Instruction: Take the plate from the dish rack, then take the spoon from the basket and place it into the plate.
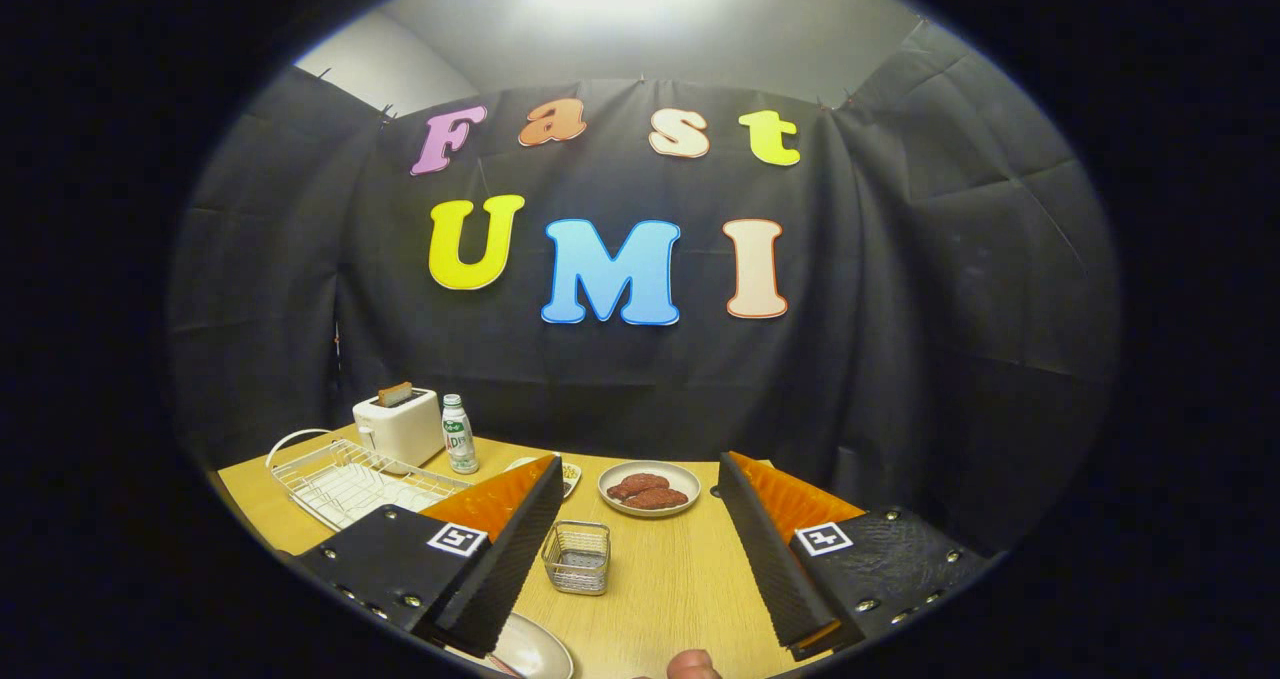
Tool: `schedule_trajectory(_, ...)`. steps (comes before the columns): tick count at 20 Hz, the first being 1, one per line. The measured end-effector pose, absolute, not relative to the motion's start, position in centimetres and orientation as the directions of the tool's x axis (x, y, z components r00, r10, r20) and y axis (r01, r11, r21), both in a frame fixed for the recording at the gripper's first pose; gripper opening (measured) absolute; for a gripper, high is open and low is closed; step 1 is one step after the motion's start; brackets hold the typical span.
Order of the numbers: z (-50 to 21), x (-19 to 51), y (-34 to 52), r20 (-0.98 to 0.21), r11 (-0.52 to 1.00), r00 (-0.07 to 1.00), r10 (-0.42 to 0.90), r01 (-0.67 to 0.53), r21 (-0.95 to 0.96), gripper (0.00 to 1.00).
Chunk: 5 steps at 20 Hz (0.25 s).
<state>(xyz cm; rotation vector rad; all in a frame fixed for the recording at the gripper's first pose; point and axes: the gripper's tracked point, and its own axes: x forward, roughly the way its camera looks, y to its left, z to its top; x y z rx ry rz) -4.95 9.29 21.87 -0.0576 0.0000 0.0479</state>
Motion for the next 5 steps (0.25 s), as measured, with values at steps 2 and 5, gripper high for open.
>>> schedule_trajectory(2, 22.0, -4.7, 8.8, 0.026, 0.997, 0.998, 0.056, -0.054, -0.058, 0.96)
schedule_trajectory(5, 21.7, -4.1, 8.0, 0.050, 0.997, 0.997, 0.058, -0.055, -0.059, 0.96)
